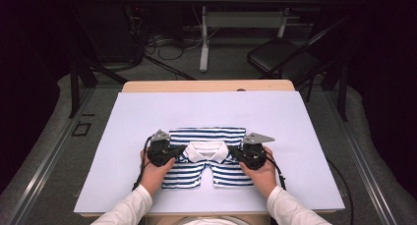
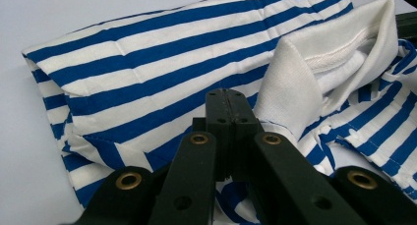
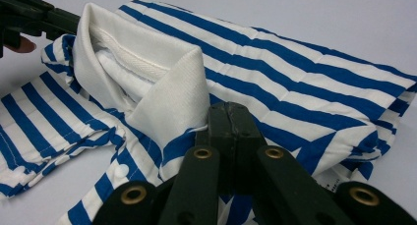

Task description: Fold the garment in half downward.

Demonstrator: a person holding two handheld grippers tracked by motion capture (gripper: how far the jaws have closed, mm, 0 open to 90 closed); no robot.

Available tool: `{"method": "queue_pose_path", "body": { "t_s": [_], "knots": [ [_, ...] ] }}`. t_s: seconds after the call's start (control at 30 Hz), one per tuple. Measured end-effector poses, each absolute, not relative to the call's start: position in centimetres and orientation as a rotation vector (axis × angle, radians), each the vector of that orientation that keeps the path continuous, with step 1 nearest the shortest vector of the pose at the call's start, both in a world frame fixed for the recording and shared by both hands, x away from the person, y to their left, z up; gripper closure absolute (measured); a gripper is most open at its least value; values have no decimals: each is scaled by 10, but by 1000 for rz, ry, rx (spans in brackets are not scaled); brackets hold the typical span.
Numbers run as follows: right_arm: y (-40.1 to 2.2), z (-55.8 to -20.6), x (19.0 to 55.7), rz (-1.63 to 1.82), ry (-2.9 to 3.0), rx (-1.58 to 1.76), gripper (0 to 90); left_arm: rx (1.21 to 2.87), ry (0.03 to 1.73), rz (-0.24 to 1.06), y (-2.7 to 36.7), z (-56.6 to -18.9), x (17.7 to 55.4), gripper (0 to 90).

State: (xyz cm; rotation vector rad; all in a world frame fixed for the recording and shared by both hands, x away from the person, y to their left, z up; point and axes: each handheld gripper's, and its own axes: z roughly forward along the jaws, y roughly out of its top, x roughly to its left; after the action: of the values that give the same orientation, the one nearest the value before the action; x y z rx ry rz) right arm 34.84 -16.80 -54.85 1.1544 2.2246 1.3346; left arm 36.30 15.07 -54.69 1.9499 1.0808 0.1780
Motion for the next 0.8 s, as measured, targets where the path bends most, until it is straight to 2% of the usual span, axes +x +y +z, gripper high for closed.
{"method": "queue_pose_path", "body": {
  "t_s": [0.8],
  "knots": [
    [-165,-544,321,1330,2322,1062,900,2004,1024,102,151,-546,335,900]
  ]
}}
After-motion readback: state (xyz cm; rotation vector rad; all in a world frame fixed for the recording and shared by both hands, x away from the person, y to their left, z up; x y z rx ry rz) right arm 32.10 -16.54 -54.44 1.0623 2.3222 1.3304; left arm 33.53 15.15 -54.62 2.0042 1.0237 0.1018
